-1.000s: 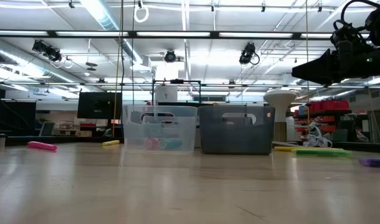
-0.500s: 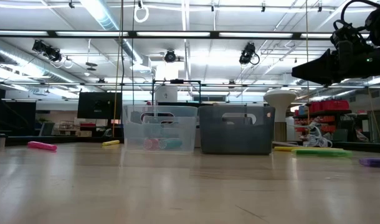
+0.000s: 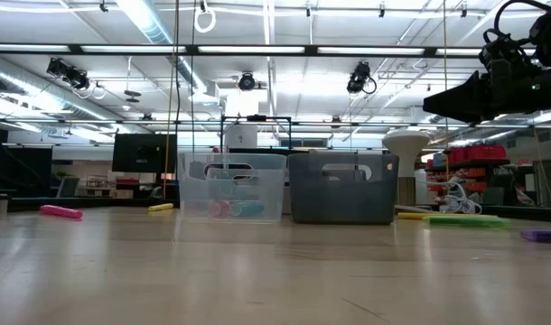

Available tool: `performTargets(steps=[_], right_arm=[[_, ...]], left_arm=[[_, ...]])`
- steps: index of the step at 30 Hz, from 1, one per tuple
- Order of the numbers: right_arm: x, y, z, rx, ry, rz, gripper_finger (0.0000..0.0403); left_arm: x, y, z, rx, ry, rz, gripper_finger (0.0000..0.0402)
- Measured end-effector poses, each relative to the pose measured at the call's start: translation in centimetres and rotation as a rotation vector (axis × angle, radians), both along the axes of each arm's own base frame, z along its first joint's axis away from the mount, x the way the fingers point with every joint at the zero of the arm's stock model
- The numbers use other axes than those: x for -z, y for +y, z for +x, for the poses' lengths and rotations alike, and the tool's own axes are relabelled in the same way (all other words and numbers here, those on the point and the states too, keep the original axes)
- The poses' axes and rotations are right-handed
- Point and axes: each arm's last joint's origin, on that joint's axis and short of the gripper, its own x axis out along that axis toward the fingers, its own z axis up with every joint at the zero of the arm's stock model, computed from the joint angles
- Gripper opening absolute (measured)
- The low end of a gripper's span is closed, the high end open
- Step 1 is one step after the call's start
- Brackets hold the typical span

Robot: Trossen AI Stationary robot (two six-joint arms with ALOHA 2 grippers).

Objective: Pick & Place Markers
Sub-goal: Put the blue pen into the gray bin

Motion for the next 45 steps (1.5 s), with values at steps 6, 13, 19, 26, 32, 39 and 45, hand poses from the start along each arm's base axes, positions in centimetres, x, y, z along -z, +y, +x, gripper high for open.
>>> performTargets(steps=[6,13,19,26,32,39,45], right_arm=[[0.0,0.0,0.0,0.0,0.0,0.0,0.0208],[0.0,0.0,0.0,0.0,0.0,0.0,0.0208],[0.0,0.0,0.0,0.0,0.0,0.0,0.0208],[0.0,0.0,0.0,0.0,0.0,0.0,0.0208],[0.0,0.0,0.0,0.0,0.0,0.0,0.0208],[0.0,0.0,0.0,0.0,0.0,0.0,0.0208],[0.0,0.0,0.0,0.0,0.0,0.0,0.0208]], left_arm=[[-0.1,0.2,0.0,0.026,-0.007,0.013,0.0111],[0.0,0.6,0.6,0.06,-0.019,0.021,0.0076],[0.0,1.2,1.6,0.085,-0.027,-0.008,0.0038],[0.1,1.6,2.4,0.143,-0.032,-0.032,0.0063],[0.0,2.2,2.6,0.11,0.019,-0.028,0.0045],[-0.9,2.5,2.7,0.097,0.041,0.057,0.0032],[-2.5,2.5,2.9,0.094,0.053,0.071,0.0044]])
